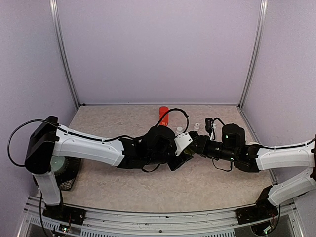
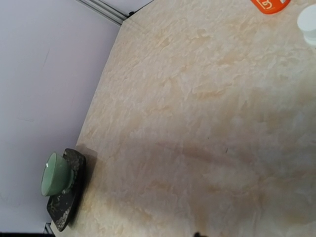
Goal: Sort the pills into containers
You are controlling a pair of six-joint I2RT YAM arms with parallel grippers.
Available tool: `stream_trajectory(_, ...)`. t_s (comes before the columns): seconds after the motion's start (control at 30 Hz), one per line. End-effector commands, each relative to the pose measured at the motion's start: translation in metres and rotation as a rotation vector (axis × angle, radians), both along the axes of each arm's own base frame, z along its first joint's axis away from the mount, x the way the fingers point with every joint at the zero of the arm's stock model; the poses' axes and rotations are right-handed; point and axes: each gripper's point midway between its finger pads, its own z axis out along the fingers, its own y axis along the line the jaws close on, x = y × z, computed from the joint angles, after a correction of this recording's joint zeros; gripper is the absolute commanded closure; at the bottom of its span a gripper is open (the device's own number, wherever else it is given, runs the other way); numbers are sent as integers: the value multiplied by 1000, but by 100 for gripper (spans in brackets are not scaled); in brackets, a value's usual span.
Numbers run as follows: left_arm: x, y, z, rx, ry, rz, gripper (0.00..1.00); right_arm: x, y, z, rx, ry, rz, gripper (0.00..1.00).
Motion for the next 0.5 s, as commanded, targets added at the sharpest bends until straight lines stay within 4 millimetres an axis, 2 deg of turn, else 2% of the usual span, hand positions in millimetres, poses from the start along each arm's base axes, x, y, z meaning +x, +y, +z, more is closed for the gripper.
stream_trajectory(0.0, 7, 8, 12, -22, 25, 5, 58, -5, 7, 5, -32, -38, 46, 83)
stream_trajectory(0.3, 0, 6, 16, -32, 84, -36, 54, -4, 5, -5, -87, -50, 53, 83)
stream_trajectory(0.47, -1, 8, 22, -62, 128, -56, 53, -4, 1, -3, -98, -74, 44, 83)
